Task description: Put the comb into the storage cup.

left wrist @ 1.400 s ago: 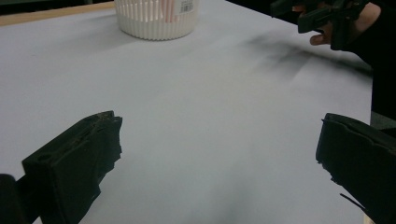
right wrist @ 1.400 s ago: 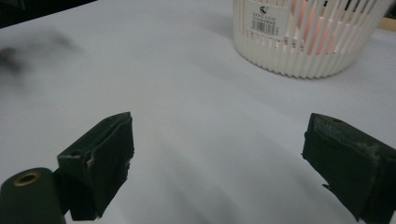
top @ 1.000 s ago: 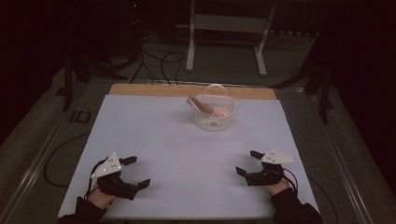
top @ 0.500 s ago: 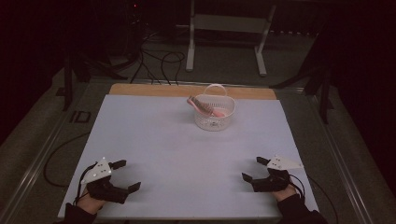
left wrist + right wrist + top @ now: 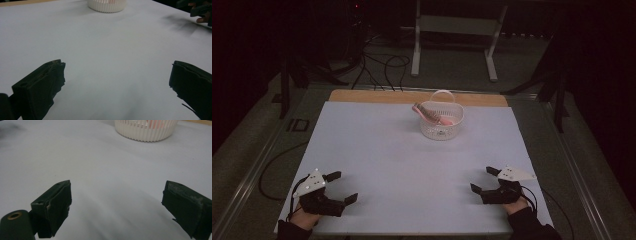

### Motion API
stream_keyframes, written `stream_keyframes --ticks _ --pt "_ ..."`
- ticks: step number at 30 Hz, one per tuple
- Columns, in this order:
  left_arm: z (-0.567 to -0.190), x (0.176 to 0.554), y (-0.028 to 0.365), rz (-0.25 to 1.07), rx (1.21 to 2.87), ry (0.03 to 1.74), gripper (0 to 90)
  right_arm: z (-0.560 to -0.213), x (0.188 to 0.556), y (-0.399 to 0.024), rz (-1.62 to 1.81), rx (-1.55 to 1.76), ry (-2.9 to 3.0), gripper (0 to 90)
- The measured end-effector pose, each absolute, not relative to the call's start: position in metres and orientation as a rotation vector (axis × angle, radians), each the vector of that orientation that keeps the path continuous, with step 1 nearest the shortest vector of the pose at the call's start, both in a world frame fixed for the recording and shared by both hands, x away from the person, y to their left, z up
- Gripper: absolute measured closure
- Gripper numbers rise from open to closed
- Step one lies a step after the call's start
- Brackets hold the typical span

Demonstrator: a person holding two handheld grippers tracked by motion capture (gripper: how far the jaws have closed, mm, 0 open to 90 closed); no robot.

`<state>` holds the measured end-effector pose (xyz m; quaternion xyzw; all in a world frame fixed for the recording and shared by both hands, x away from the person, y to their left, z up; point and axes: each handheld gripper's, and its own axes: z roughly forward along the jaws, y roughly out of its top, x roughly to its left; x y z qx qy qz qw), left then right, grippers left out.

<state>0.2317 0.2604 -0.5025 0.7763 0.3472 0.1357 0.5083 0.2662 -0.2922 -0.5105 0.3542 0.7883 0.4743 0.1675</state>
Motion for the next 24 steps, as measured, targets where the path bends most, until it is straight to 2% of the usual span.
stream_keyframes --ticks 24 --pt "-0.5041 0.2306 0.2564 0.337 1.864 0.849 0.0 -0.509 0.2646 -0.2867 1.354 0.993 2.249 8.8"
